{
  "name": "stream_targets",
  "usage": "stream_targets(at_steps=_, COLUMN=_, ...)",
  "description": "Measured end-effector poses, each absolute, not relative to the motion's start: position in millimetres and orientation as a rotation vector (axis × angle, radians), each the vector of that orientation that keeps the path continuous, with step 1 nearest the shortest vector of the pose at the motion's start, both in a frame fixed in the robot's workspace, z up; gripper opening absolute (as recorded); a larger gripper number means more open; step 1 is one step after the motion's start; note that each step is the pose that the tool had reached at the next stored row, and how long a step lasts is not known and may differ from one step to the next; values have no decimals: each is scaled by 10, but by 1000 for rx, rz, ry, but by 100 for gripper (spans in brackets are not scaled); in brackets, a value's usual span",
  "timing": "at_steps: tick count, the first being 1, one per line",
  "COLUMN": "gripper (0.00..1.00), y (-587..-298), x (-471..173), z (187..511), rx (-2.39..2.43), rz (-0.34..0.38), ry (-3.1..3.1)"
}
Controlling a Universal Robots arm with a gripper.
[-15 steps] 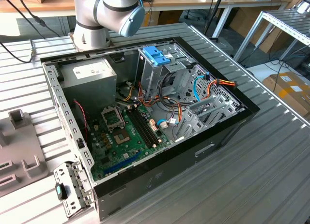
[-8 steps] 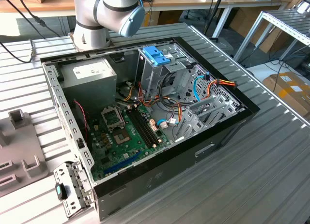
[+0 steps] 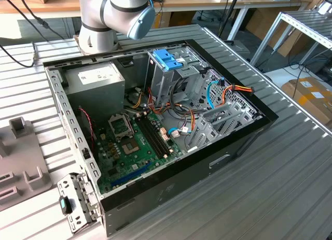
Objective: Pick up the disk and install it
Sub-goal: 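Pick up the disk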
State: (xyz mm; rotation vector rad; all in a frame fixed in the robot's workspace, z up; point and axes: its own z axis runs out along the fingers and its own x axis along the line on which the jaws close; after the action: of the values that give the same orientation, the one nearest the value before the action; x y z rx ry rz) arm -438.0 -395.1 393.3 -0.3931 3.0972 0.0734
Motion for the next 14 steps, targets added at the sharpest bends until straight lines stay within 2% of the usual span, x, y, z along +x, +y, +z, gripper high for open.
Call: stream_targets(at_steps=14, gripper=11, y=-3952, x=-4380, z=3932, rx=-467, rz=74, ry=3088)
